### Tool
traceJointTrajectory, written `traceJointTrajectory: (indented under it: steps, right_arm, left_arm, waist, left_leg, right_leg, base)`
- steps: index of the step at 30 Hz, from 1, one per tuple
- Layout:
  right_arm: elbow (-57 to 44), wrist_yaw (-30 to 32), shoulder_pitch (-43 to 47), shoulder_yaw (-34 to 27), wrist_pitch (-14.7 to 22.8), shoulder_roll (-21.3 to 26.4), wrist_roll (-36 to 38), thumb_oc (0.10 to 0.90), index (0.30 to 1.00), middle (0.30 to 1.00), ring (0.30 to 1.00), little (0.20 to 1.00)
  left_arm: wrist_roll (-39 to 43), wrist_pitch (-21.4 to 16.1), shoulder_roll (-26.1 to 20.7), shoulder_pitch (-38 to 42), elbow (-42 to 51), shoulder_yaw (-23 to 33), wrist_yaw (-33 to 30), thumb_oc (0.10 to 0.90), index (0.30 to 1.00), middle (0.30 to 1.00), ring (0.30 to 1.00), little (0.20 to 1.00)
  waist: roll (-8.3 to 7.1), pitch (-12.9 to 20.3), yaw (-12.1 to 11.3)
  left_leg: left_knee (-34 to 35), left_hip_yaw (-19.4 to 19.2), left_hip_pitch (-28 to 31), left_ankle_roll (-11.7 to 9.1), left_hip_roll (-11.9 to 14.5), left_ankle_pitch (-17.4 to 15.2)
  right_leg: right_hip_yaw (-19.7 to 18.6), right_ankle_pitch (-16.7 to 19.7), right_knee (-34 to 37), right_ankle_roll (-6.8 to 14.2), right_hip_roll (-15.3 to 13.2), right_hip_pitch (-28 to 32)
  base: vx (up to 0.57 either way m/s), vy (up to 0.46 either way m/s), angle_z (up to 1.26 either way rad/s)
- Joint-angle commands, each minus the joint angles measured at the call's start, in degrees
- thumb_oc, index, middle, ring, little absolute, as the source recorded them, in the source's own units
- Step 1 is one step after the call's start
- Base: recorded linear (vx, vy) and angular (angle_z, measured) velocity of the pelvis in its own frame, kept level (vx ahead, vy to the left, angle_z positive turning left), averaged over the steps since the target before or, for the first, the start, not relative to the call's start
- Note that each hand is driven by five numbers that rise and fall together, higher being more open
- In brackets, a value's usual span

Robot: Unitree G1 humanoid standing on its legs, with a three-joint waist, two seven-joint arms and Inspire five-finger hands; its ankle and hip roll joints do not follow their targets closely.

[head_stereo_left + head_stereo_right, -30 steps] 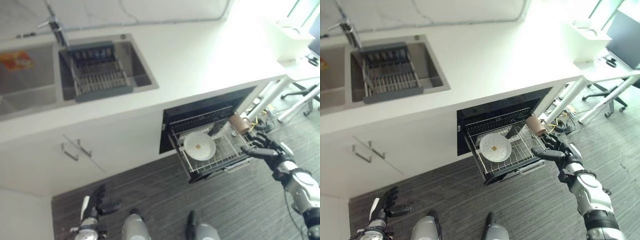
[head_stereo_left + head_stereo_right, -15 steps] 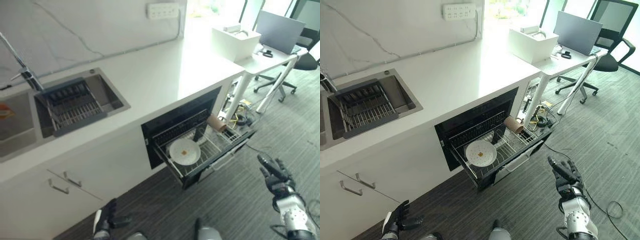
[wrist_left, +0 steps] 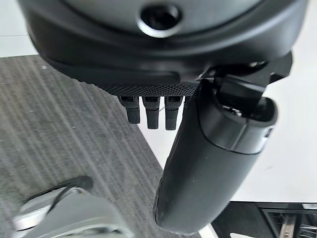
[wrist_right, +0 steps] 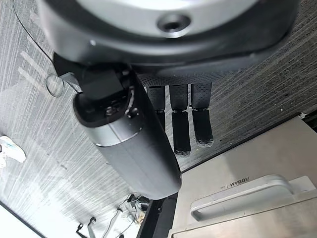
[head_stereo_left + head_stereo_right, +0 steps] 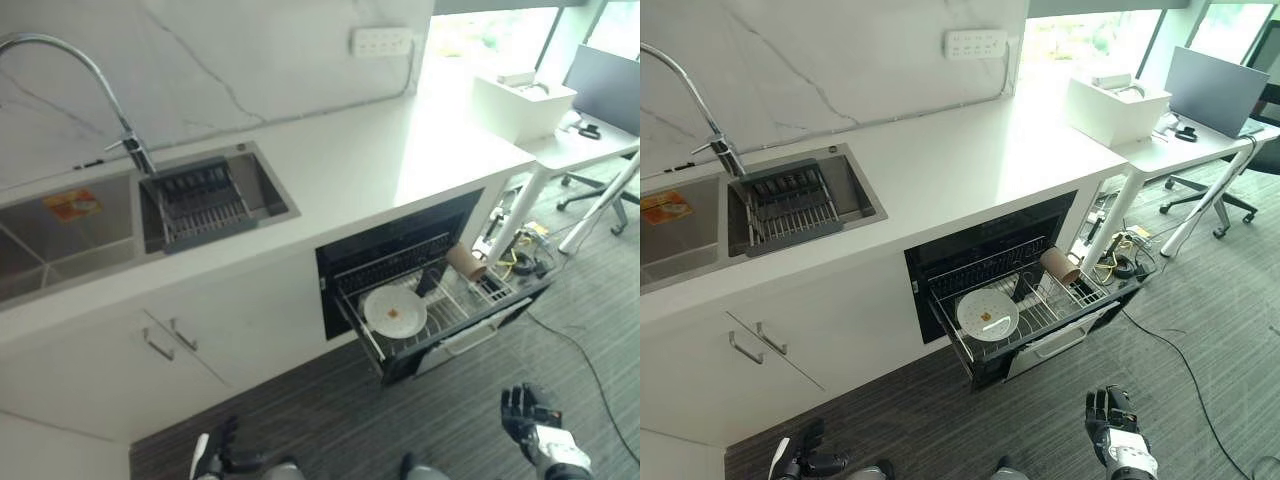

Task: Place the dishes in the dishwasher.

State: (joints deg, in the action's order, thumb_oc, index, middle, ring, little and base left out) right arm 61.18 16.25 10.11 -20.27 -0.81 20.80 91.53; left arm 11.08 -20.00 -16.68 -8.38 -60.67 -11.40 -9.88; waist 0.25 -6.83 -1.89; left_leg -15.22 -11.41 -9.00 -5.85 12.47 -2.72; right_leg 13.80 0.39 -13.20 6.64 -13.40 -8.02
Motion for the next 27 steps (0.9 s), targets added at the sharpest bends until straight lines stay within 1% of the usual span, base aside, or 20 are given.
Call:
traceJointTrajectory:
  steps: [1,2,3,4,5,7,9,13,14,18,19,20,21,22,27]
  right_arm:
    - [0.07,-1.15,5.12,-3.73,-0.33,4.01,3.33,0.4,0.3,0.3,0.3,0.3]
    - [0.26,-1.12,5.19,-3.76,-0.64,4.08,3.35,0.4,0.3,0.3,0.3,0.3]
    - [1.56,-0.2,5.84,-3.63,-0.86,4.34,3.84,0.4,0.3,0.3,0.3,0.3]
    - [2.18,0.13,6.09,-3.65,-1.18,4.62,3.46,0.4,0.3,0.3,0.3,0.3]
    - [3.11,1.75,6.55,-3.44,-1.96,5.14,1.72,0.4,0.3,0.3,0.3,0.3]
    - [3.96,2.81,7.51,-3.08,-3.39,5.85,1.03,0.4,0.3,0.3,0.3,0.3]
    - [4.98,3.01,8.8,-2.31,-3.74,6.47,0.81,0.4,0.3,0.3,0.3,0.3]
    - [5.57,4.15,11.0,-0.75,-3.47,7.2,2.92,0.4,0.3,0.3,0.3,0.3]
    - [5.9,4.78,11.95,-0.22,-3.35,7.45,3.65,0.4,0.3,0.3,0.3,0.3]
    - [6.73,6.51,15.05,0.6,-2.8,8.86,6.51,0.4,0.3,0.3,0.3,0.3]
    - [7.11,6.94,16.36,0.79,-2.24,9.59,7.44,0.4,0.3,0.3,0.3,0.3]
    - [7.31,7.18,16.99,0.85,-1.93,10.05,7.43,0.4,0.3,0.3,0.3,0.3]
    - [7.89,7.71,18.68,1.14,-1.39,11.41,7.43,0.4,0.3,0.3,0.3,0.3]
    - [8.02,7.95,19.12,1.23,-1.28,11.79,7.52,0.4,0.3,0.3,0.3,0.3]
    - [9.21,9.34,23.19,2.31,-0.63,15.55,8.31,0.4,0.3,0.3,0.3,0.3]
  left_arm:
    - [2.82,-2.9,-2.27,3.09,2.31,-0.2,0.41,0.8,0.9,0.9,0.9,0.9]
    - [2.94,-2.82,-2.31,3.05,2.38,-0.23,0.38,0.8,0.9,0.9,0.9,0.9]
    - [3.35,-2.37,-2.59,2.78,2.88,-0.51,0.29,0.8,0.9,0.9,0.9,0.9]
    - [3.46,-2.29,-2.72,2.67,2.88,-0.59,0.4,0.8,0.9,0.9,0.9,0.9]
    - [3.98,-2.04,-2.92,2.53,2.86,-0.68,0.22,0.8,0.9,0.9,0.9,0.9]
    - [4.25,-1.35,-3.06,2.33,3.17,-0.6,0.21,0.8,0.9,0.9,0.9,0.9]
    - [4.09,-1.31,-3.2,2.06,3.06,-0.57,-0.14,0.8,0.9,0.9,0.9,0.9]
    - [4.46,-1.54,-3.35,0.99,3.74,-0.49,-0.85,0.8,0.9,0.9,0.9,0.9]
    - [4.42,-1.33,-3.47,0.81,4.07,-0.43,-0.85,0.8,0.9,0.9,0.9,0.9]
    - [4.98,-0.74,-4.03,1.01,4.44,-0.53,-0.84,0.8,0.9,0.9,0.9,0.9]
    - [4.94,-0.53,-4.22,0.96,4.56,-0.62,-0.61,0.8,0.9,0.9,0.9,0.9]
    - [4.84,-0.45,-4.24,1.02,4.59,-0.66,-0.5,0.8,0.9,0.9,0.9,0.9]
    - [4.59,-0.22,-4.45,0.94,4.75,-0.88,-0.29,0.8,0.9,0.9,0.9,0.9]
    - [4.6,-0.15,-4.46,0.88,4.77,-0.9,-0.26,0.8,0.9,0.9,0.9,0.9]
    - [4.87,0.26,-4.5,0.32,5.23,-1.24,-0.73,0.8,0.9,0.9,0.9,0.9]
  waist:
    - [0.25,-0.88,-1.86]
    - [0.27,-0.88,-1.92]
    - [0.53,-0.94,-2.83]
    - [0.61,-0.96,-3.09]
    - [0.7,-1.0,-3.58]
    - [0.98,-1.16,-4.38]
    - [1.23,-1.51,-5.6]
    - [1.5,-2.02,-7.97]
    - [1.68,-2.31,-9.11]
    - [2.01,-3.09,-11.28]
    - [2.21,-3.44,-12.25]
    - [2.36,-3.63,-12.63]
    - [2.72,-4.03,-13.86]
    - [2.78,-4.08,-14.19]
    - [3.49,-4.86,-16.85]
  left_leg:
    - [-1.97,4.87,3.74,-2.51,1.76,-5.18]
    - [-1.97,4.96,3.72,-2.49,1.7,-5.17]
    - [-1.97,5.57,3.55,-2.35,1.1,-5.11]
    - [-1.97,5.78,3.46,-2.31,0.88,-5.08]
    - [-1.97,6.02,3.33,-2.26,0.6,-5.04]
    - [-1.97,6.64,2.94,-2.18,0.0,-4.88]
    - [-1.97,7.47,2.38,-1.98,-0.87,-4.68]
    - [-1.97,8.94,1.44,-1.63,-2.51,-4.46]
    - [-1.97,9.61,1.07,-1.51,-3.23,-4.42]
    - [-1.97,11.39,0.18,-1.3,-4.7,-3.86]
    - [-1.97,12.01,0.19,-1.41,-5.15,-4.18]
    - [-1.97,12.36,-0.33,-1.23,-5.54,-3.48]
    - [-1.97,13.33,-0.89,-1.19,-6.34,-3.19]
    - [-1.97,13.56,-0.84,-1.29,-6.48,-3.53]
    - [-1.97,15.92,-2.75,-1.14,-8.29,-2.59]
  right_leg:
    - [0.43,-6.6,-3.99,2.77,-2.75,3.23]
    - [0.51,-6.62,-3.99,2.77,-2.79,3.29]
    - [1.04,-6.58,-3.99,2.84,-3.14,3.69]
    - [1.28,-6.59,-3.99,2.89,-3.29,3.86]
    - [1.57,-6.53,-3.99,2.96,-3.51,4.02]
    - [2.1,-6.44,-3.99,3.09,-3.99,4.29]
    - [3.11,-6.32,-3.99,3.26,-4.66,4.77]
    - [4.79,-6.29,-3.99,3.43,-5.67,5.61]
    - [5.53,-6.19,-3.99,3.54,-6.1,5.99]
    - [7.54,-5.87,-3.99,3.92,-7.15,6.89]
    - [8.33,-6.3,-3.99,4.24,-7.5,7.62]
    - [8.79,-5.73,-3.99,4.19,-7.79,7.51]
    - [9.88,-5.71,-3.99,4.43,-8.34,7.97]
    - [10.1,-6.11,-3.99,4.6,-8.42,8.25]
    - [12.25,-5.59,-3.99,5.2,-9.58,8.31]
  base:
    - [0.07,-0.041,0.25]
    - [0.1,-0.063,0.27]
    - [0.06,-0.042,0.17]
    - [0.08,-0.055,0.22]
    - [0.05,-0.028,0.29]
    - [0.04,-0.017,0.37]
    - [0.04,-0.013,0.25]
    - [0.03,0.002,0.41]
    - [0.02,0.014,0.4]
    - [0.04,0.001,0.44]
    - [0.03,0.014,0.25]
    - [0.05,0.037,0.34]
    - [0.04,0.038,0.49]
    - [0.06,0.032,0.56]
    - [0.06,0.034,0.37]
